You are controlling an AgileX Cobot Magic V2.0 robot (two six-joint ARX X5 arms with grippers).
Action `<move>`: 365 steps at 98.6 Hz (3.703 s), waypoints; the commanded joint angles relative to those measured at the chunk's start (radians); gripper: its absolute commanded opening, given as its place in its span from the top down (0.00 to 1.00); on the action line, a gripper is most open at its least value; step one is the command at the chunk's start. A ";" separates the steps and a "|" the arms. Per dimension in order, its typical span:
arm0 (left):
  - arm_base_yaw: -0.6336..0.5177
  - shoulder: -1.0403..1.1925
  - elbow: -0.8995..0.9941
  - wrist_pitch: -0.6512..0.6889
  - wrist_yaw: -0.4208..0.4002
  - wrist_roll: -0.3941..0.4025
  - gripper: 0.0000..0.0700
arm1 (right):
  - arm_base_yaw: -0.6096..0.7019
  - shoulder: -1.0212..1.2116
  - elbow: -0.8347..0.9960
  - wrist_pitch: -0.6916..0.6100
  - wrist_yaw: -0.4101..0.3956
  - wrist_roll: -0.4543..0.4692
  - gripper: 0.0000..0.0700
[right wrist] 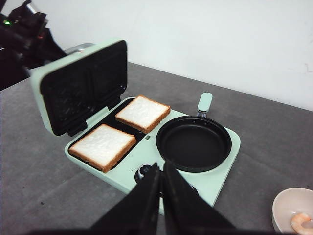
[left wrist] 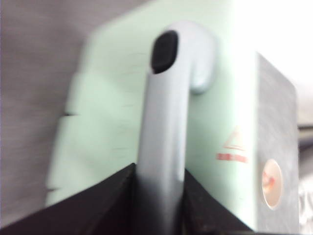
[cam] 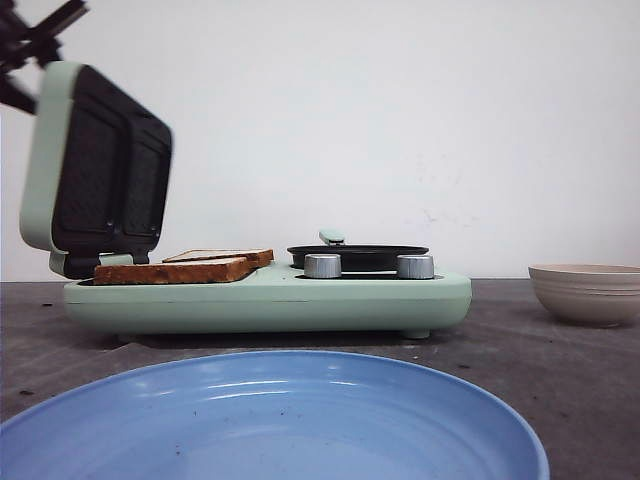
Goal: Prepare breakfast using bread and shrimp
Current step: 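Swing the lid down over the bread with the left gripper, then release the lid handle and raise the left gripper away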
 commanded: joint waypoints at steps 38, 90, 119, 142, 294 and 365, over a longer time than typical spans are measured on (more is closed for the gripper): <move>-0.209 0.028 0.019 0.153 -0.051 -0.010 0.98 | 0.005 0.003 0.008 0.050 -0.022 0.008 1.00; -0.410 0.086 0.019 0.180 -0.307 0.117 0.98 | 0.005 -0.016 0.008 0.047 -0.022 0.015 1.00; -0.450 0.143 0.019 0.184 -0.358 0.120 0.98 | 0.005 -0.032 0.008 0.042 -0.021 0.019 1.00; -0.473 0.192 0.019 0.173 -0.357 0.119 0.96 | 0.005 -0.038 0.008 0.041 -0.022 0.019 1.00; -0.574 -0.529 0.020 -0.117 -0.376 0.171 0.99 | 0.005 -0.025 0.008 -0.011 0.038 0.113 1.00; -0.606 -0.791 0.020 -0.271 -0.402 0.248 0.99 | -0.229 0.236 0.026 0.111 0.078 0.335 1.00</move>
